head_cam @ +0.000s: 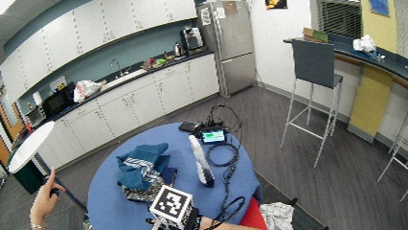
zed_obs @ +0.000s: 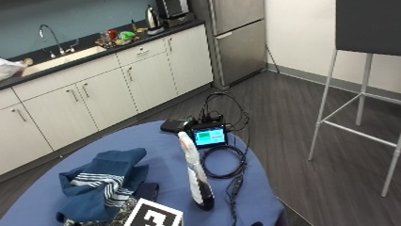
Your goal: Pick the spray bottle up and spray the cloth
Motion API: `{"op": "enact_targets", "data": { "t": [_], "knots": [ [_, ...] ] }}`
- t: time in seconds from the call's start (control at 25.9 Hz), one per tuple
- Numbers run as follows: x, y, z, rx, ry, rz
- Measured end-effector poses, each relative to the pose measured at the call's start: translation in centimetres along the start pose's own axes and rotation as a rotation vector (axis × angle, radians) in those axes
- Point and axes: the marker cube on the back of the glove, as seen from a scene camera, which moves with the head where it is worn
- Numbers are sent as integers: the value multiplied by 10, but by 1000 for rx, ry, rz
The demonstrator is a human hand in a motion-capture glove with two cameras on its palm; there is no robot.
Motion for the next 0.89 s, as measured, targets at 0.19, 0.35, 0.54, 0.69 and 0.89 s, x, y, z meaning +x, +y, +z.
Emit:
{"op": "enact_targets", "data": {
  "t": [0.19, 0.35, 0.54, 0.69, 0.89],
  "knots": [
    [-2, -5, 4, -26, -14, 3],
    [-3, -14, 0, -31, -10, -16],
    [1, -15, -2, -31, -10, -8],
    [7, -13, -2, -15, -15, 23],
    [11, -5, -12, 3, -28, 39]
  ]
}}
